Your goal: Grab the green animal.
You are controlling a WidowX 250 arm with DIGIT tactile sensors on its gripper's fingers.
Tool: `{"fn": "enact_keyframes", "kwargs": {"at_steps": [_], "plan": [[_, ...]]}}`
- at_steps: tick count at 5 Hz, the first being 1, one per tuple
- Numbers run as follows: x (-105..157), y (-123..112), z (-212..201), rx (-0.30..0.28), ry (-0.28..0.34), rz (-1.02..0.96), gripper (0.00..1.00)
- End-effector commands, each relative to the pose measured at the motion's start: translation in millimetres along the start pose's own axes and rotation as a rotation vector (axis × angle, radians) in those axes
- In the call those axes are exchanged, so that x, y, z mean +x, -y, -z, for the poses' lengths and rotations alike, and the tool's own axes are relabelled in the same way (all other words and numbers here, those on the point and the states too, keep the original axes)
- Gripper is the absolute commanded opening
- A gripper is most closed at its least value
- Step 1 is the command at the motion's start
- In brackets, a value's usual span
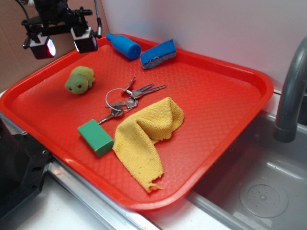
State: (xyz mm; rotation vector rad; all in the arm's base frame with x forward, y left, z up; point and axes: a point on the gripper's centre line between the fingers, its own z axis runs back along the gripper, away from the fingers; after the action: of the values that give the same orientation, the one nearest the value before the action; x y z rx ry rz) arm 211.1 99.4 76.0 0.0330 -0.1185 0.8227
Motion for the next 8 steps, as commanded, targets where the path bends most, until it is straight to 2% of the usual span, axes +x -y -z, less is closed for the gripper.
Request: {"fn": "enact_keyframes", "kwargs": {"at_steps": [1, 2, 3, 4, 5, 6, 7, 8], "plan": [[-4, 0, 35, 0.003, -0.041, 0.073, 1.0], [-37, -37, 46, 0.044, -0.064, 0.083, 1.0], [-54, -57, 51, 0.081, -0.083, 0.055, 0.0], [-41, -48, 23, 0.044, 0.002, 0.12, 0.0], [-19, -25, -12, 0.023, 0.004, 0.227, 0.0], [-14, 3, -63, -0.037, 0.054, 0.393, 0.0], [-16, 34, -95, -0.062, 0.024, 0.47, 0.0], [-26, 61, -112, -0.025, 0.011, 0.568, 0.0]]}}
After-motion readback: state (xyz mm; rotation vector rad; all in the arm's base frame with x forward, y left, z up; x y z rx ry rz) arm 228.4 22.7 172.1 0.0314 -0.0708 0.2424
